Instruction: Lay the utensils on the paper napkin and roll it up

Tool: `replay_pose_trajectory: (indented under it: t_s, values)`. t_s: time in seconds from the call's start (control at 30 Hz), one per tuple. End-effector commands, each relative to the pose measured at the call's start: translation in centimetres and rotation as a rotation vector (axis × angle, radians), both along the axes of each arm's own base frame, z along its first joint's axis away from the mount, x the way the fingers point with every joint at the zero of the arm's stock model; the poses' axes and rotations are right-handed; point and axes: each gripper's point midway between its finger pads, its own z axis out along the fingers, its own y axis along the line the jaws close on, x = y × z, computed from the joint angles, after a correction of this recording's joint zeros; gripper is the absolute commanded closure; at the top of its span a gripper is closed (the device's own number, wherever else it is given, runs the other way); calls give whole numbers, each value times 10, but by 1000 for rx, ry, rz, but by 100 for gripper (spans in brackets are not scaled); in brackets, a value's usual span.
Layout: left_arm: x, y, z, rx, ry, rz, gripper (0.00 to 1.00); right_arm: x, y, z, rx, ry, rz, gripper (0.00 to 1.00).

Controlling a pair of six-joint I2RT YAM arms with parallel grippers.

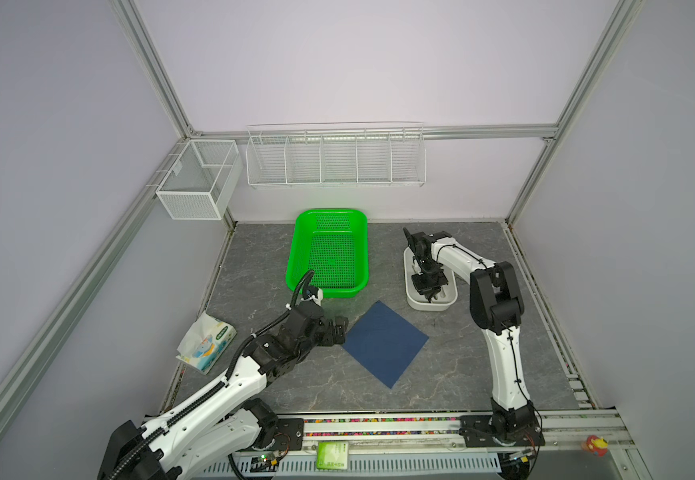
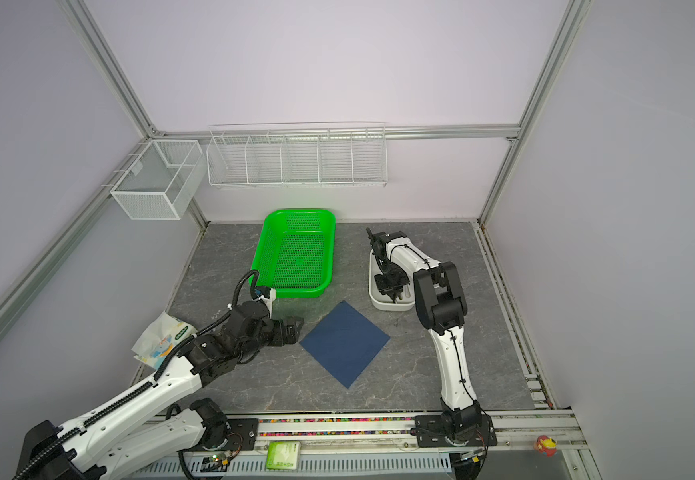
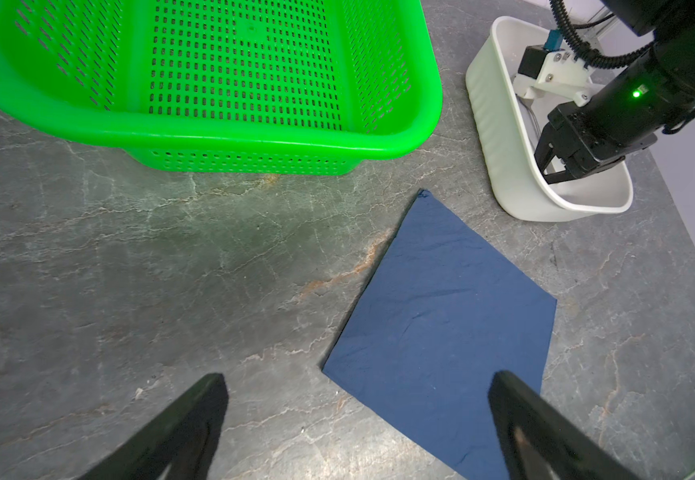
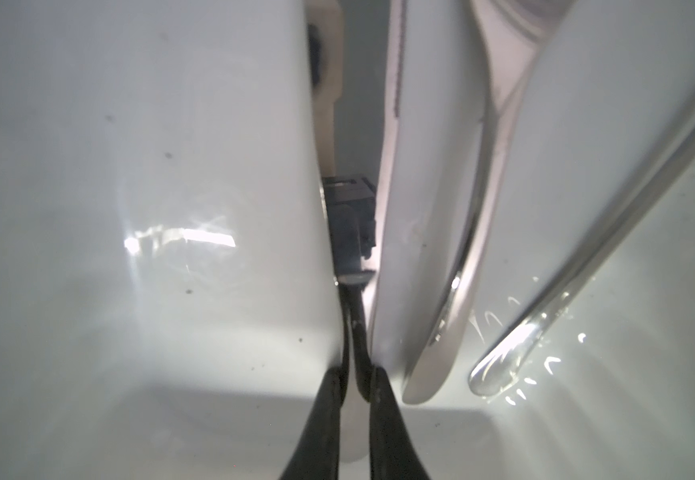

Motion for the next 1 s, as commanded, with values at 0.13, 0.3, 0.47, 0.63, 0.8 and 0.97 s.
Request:
replay_pose_trajectory:
  t_s: [0.13, 0.3, 0.47, 0.63, 0.8, 0.97]
  values:
    - [2, 1, 13, -8, -17, 3, 1, -44, -9, -21, 18, 113, -17, 93]
    - [1, 2, 10, -33, -25, 12, 1, -38, -8, -20, 15, 96, -22, 93]
    - [3, 5, 8, -13, -23, 27, 1, -17, 5, -10, 62, 36, -25, 93]
    - [7, 3, 12, -10, -25, 36, 1, 8, 15, 17, 98, -59, -16, 93]
    - [9, 2, 13, -17, -24, 43, 1, 21, 14, 32, 79, -96, -6, 93]
    - [8, 2, 11, -11, -21, 39, 1, 21, 12, 29, 67, -79, -9, 93]
